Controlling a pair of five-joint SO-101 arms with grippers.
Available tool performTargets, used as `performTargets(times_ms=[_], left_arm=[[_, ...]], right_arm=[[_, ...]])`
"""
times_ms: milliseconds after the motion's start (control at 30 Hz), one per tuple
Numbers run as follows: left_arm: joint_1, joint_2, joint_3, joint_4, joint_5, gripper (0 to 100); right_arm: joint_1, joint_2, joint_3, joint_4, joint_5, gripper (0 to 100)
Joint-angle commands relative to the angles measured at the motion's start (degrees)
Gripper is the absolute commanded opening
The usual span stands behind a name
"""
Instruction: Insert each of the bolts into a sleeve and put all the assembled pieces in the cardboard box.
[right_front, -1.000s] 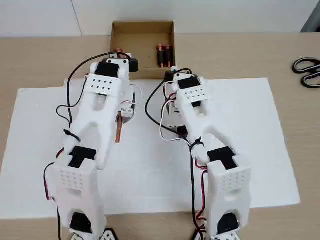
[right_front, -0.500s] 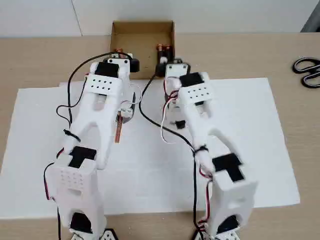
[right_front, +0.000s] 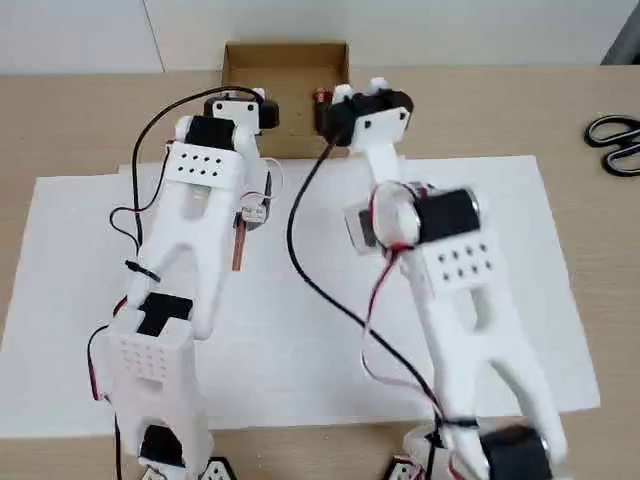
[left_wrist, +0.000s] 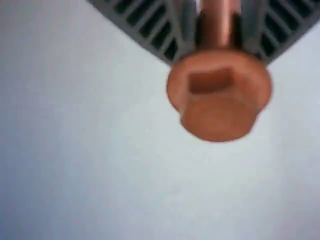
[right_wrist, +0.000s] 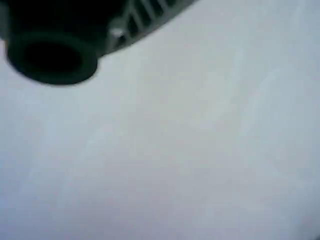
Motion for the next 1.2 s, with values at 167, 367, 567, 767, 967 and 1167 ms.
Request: performTargets(times_ms=[167, 367, 567, 767, 967, 1167], left_arm=[[2.3, -1.1, -2.4, 1.1, 0.1, 1], [2.5, -1.1, -7.3, -3.0, 9.2, 1], [4.6, -1.1, -15.9, -3.3, 11.3, 1], [7.8, -1.1, -20.4, -3.1, 11.4, 1], [9.2, -1.1, -24.5, -3.3, 14.5, 1], [11.6, -1.1, -29.4, -3.2, 18.0, 1]], right_arm=[[3.0, -15.3, 13.1, -5.3, 3.3, 0.4], [2.2, -29.5, 28.3, -21.6, 2.5, 0.4], [2.0, -43.8, 56.7, -49.5, 3.3, 0.4], [-0.7, -53.1, 72.4, -61.8, 0.1, 0.7], [-1.6, -56.7, 75.6, -60.9, -7.7, 0.8], [-1.5, -57.1, 75.7, -57.3, -13.9, 0.4]])
